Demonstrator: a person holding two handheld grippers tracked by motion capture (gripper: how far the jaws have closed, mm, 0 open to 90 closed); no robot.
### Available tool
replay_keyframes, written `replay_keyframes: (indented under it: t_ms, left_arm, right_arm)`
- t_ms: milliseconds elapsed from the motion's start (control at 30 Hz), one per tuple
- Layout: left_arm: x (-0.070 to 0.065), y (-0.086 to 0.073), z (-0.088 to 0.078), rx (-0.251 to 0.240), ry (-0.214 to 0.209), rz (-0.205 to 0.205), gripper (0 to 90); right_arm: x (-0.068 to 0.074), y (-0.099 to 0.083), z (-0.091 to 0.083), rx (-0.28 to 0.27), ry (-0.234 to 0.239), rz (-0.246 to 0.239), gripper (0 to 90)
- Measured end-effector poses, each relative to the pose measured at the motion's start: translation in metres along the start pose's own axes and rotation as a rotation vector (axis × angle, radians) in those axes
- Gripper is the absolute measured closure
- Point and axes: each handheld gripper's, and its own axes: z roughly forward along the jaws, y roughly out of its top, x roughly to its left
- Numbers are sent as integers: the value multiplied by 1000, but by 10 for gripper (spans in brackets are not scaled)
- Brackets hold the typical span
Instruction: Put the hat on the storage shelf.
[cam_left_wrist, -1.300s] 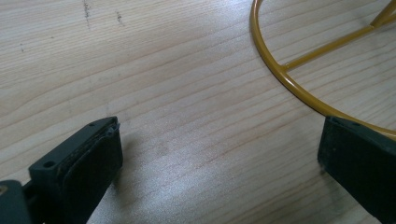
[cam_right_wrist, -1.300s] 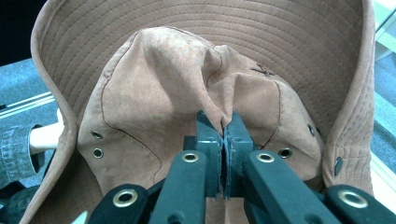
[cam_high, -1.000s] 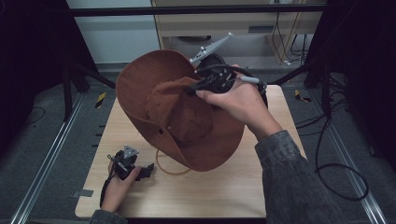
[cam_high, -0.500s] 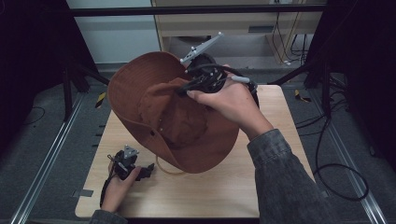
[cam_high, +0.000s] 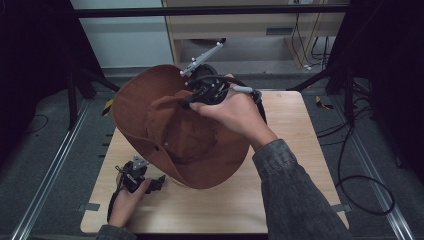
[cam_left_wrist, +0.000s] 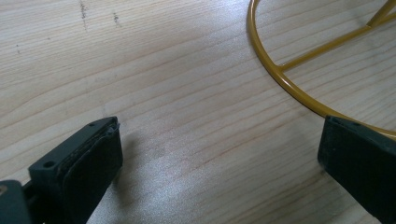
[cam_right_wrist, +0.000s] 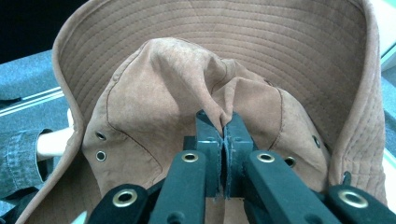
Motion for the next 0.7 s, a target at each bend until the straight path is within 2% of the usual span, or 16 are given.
replay_keyframes:
  t_ms: [400,700]
  left_arm:
    - [0,0,0,1,-2,1,0]
    - [-1,0,0,0,-2,2,0]
  right_arm:
    - [-7,-10,14,23,-3,27,875]
    - [-7,-9,23,35,1,29,872]
